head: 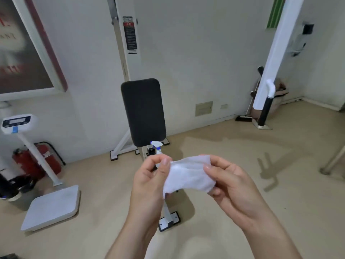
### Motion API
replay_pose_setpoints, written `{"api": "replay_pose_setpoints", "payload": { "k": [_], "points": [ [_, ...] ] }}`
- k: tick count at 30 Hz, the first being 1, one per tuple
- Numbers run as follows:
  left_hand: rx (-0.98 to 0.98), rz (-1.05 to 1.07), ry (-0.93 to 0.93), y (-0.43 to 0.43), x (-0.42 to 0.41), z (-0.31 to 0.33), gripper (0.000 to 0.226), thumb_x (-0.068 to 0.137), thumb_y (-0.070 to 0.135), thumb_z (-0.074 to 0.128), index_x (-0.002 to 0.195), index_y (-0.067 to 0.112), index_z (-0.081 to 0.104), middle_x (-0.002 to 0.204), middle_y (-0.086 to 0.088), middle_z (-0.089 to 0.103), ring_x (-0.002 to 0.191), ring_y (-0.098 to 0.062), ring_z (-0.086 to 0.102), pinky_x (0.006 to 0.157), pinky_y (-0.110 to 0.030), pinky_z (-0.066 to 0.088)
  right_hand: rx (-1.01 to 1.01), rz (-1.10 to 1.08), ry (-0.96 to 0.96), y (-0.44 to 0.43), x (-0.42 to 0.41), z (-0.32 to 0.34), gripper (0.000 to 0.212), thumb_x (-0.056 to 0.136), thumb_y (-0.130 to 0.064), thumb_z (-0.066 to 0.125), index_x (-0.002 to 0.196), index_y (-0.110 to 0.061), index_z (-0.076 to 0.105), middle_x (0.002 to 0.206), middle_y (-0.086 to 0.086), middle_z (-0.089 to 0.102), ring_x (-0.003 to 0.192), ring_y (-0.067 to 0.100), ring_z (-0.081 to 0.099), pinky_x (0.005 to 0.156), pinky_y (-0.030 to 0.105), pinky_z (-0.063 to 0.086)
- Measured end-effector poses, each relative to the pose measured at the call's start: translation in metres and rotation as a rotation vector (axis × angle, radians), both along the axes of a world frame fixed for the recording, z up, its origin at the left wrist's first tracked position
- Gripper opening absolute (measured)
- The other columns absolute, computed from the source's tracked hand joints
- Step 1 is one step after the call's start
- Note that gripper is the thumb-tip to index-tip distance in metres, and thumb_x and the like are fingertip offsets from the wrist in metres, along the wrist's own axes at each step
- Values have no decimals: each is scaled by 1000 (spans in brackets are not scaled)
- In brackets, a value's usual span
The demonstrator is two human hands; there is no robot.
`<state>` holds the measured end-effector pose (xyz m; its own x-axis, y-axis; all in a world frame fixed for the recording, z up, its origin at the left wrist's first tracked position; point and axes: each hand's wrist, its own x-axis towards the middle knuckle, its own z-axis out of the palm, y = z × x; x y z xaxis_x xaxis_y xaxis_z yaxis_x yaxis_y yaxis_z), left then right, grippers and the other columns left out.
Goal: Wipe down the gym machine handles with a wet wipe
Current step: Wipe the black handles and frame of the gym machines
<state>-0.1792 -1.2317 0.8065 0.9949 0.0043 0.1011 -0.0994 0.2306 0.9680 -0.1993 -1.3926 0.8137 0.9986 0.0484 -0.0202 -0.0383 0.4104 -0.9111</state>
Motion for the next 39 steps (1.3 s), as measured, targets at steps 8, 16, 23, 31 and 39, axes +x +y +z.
{"api": "replay_pose_setpoints", "payload": {
  "k": [8, 16, 23, 31, 39],
  "points": [
    [307, -300, -57, -170, 72, -1, 12, 86, 23, 67, 83, 13, 60, 48, 2, 52, 42, -14, 40, 41, -18, 32, -289, -296, 20, -179, 48, 0, 21, 95, -8, 50, 90, -10, 71, 82, 3, 71, 71, 7, 61, 54, 22, 48],
    [339, -240, -168, -291, 186, -20, 24, 77, 35, 65, 62, 17, 66, 71, 6, 62, 69, -6, 56, 62, -11, 40, -204, -600, 82, -285, 148, -22, 6, 93, -5, 54, 91, -8, 59, 70, 7, 64, 63, 14, 62, 56, 25, 53],
    [122, -447, -26, -393, 284, -16, 14, 89, 13, 57, 79, 3, 61, 51, 3, 57, 45, -9, 48, 47, -16, 38, -611, -441, -63, -367, 242, -22, 5, 87, -27, 63, 90, -25, 67, 87, 4, 69, 79, 18, 65, 79, 40, 54],
    [195, -328, 22, -465, 347, -25, 15, 92, 9, 58, 80, 13, 66, 55, -1, 51, 49, -8, 46, 47, -14, 37, -970, -335, -82, -457, 303, -41, 29, 85, -16, 69, 61, -32, 65, 81, -17, 56, 78, 3, 53, 66, 15, 37],
    [317, -183, 55, -511, 349, -60, 10, 82, 9, 71, 75, 11, 64, 58, -1, 57, 55, -12, 49, 51, -19, 39, -303, -320, 19, -486, 341, -64, 13, 92, -5, 57, 94, -15, 65, 82, 0, 73, 73, 16, 69, 66, 25, 52]
  ]
}}
